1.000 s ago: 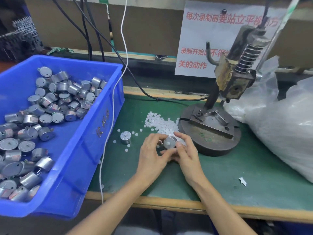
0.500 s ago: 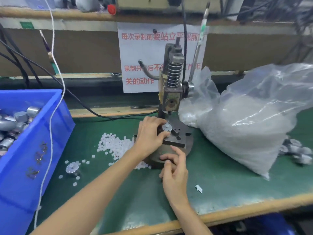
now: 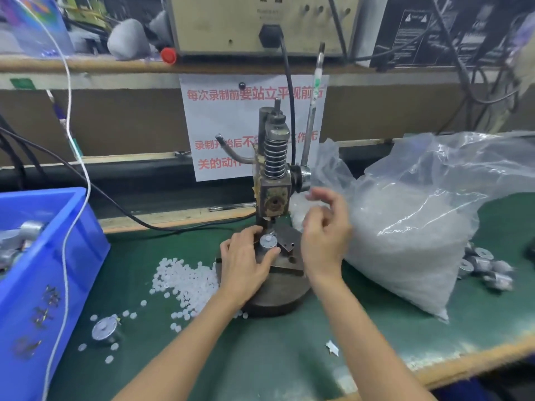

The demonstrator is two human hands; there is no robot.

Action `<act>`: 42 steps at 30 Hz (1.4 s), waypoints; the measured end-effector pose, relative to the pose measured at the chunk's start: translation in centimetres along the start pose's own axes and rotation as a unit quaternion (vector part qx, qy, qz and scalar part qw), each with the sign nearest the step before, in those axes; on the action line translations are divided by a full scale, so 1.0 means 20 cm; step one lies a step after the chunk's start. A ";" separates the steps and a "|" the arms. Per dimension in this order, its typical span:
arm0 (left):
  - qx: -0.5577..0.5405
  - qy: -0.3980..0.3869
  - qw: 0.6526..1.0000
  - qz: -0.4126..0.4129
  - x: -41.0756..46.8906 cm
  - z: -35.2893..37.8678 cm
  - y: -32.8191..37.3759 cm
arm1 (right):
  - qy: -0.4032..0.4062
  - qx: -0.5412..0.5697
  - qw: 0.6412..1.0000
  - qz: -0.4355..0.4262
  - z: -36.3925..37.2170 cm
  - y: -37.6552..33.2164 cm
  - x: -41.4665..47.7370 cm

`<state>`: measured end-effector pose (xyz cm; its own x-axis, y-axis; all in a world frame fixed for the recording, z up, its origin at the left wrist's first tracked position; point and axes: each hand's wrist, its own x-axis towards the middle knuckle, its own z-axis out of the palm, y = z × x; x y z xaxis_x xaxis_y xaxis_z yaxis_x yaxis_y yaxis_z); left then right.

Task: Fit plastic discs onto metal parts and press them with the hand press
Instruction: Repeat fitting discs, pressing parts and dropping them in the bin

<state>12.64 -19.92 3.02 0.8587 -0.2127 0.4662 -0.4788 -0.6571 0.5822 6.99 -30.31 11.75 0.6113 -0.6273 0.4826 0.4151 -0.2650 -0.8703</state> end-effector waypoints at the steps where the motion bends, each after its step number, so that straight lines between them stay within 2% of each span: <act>1: -0.005 0.001 1.000 -0.002 0.00 0.00 0.00 | 0.021 -0.001 0.999 -0.027 0.03 -0.08 0.16; 3: -0.013 0.003 1.000 -0.006 0.00 0.00 -0.01 | 0.035 -0.005 0.999 -0.018 0.09 -0.24 0.48; 4: -0.014 0.002 1.000 -0.008 0.00 0.00 -0.01 | 0.011 -0.011 1.000 0.020 0.11 -0.30 0.63; 6: -0.016 0.000 1.000 -0.009 0.00 0.00 -0.01 | -0.098 -0.005 0.988 0.121 0.15 -0.39 0.82; 7: -0.018 0.002 1.000 -0.007 0.00 0.00 -0.01 | -0.140 0.009 0.979 0.148 0.16 -0.41 0.84; 8: -0.023 0.005 1.000 -0.005 -0.01 0.00 -0.01 | -0.146 0.016 0.978 0.146 0.16 -0.41 0.83; 10: -0.031 0.012 0.999 -0.006 -0.01 0.00 -0.01 | -0.081 0.028 0.993 0.086 0.15 -0.42 0.74; 12: -0.035 0.016 0.999 -0.010 -0.01 0.00 -0.01 | -0.012 0.090 0.996 0.000 0.11 -0.39 0.60; 15: -0.036 0.011 0.999 -0.021 -0.01 0.01 -0.02 | -0.004 0.147 0.986 -0.076 0.00 -0.31 0.34; 18: -0.042 0.017 0.999 -0.023 -0.01 0.01 -0.02 | -0.008 0.156 0.984 -0.089 -0.04 -0.26 0.24; 24: -0.047 0.021 0.998 -0.025 -0.01 -0.01 0.00 | 0.085 0.107 0.984 -0.118 0.03 -0.26 0.28; 30: -0.040 0.032 0.999 -0.010 -0.01 -0.01 0.01 | 0.100 0.075 0.985 -0.122 0.05 -0.28 0.32; 34: -0.031 0.025 0.999 -0.005 -0.02 -0.01 0.01 | 0.084 -0.029 0.994 -0.065 0.11 -0.35 0.49; 38: -0.034 0.021 0.999 -0.006 -0.02 -0.02 0.01 | 0.010 -0.164 0.986 0.032 0.22 -0.40 0.72; 42: -0.038 0.025 0.999 -0.004 -0.02 -0.02 0.01 | -0.064 -0.093 0.989 0.097 0.22 -0.32 0.74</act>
<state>12.17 -19.71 3.25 0.8530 -0.1707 0.4933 -0.4866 -0.6019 0.6331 16.31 -34.59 24.89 0.7529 -0.5844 0.3028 0.1574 -0.2868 -0.9450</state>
